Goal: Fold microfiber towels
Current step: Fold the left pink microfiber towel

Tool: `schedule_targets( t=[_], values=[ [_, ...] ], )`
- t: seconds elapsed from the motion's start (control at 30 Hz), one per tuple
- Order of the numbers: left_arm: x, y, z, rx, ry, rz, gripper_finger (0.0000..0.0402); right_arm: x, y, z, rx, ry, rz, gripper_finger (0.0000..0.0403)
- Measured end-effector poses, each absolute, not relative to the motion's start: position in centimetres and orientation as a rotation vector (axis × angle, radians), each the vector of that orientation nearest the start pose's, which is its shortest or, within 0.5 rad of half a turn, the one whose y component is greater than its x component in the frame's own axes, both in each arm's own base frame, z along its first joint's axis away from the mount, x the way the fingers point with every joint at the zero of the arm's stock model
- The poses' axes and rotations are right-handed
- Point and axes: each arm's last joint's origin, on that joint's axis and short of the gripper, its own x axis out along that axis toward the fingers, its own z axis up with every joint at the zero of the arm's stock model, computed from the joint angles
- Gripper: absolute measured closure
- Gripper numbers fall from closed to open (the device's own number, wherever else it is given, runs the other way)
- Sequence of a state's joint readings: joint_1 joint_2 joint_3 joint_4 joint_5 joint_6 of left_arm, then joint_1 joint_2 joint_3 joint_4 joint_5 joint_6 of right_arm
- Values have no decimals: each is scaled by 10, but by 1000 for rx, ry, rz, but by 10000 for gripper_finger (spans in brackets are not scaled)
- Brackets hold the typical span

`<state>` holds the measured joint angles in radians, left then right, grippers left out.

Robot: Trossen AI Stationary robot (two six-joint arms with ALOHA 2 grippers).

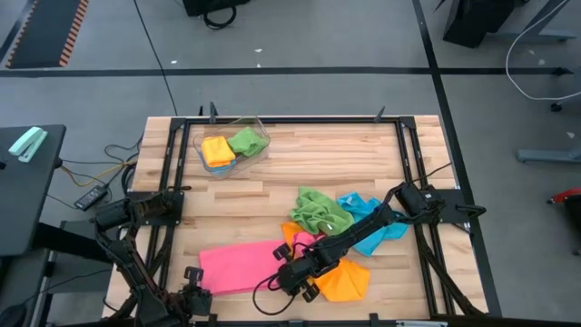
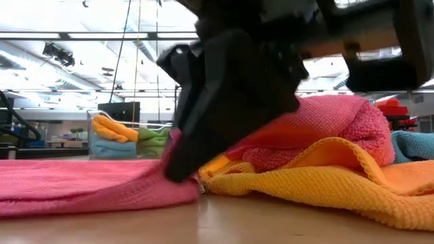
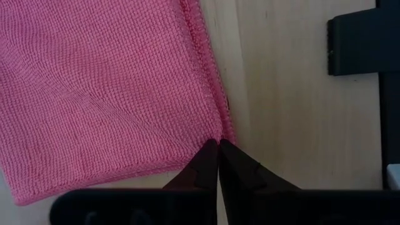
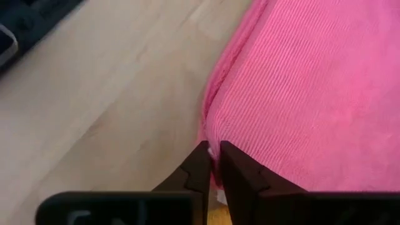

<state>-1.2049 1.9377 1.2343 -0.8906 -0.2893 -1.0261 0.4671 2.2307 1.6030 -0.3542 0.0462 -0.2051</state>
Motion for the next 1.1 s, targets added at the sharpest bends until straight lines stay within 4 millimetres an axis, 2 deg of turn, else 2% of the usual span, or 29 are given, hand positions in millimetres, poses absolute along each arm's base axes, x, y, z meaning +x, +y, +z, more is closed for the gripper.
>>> schedule_targets(
  t=[0.23,0.37,0.6,0.93,1.1],
  values=[
    [129,-313,142,247,1314,-22,371,423,212,153,-429,936,482,361],
    [129,-313,142,244,1313,-18,375,423,212,162,-421,934,479,361],
    [128,-313,142,243,1313,-18,387,419,211,161,-403,998,481,361],
    [128,-313,142,241,1318,-19,374,418,215,161,-398,988,511,358],
    [128,-313,142,240,1318,-20,386,417,215,163,-441,976,477,328]
  ],
)
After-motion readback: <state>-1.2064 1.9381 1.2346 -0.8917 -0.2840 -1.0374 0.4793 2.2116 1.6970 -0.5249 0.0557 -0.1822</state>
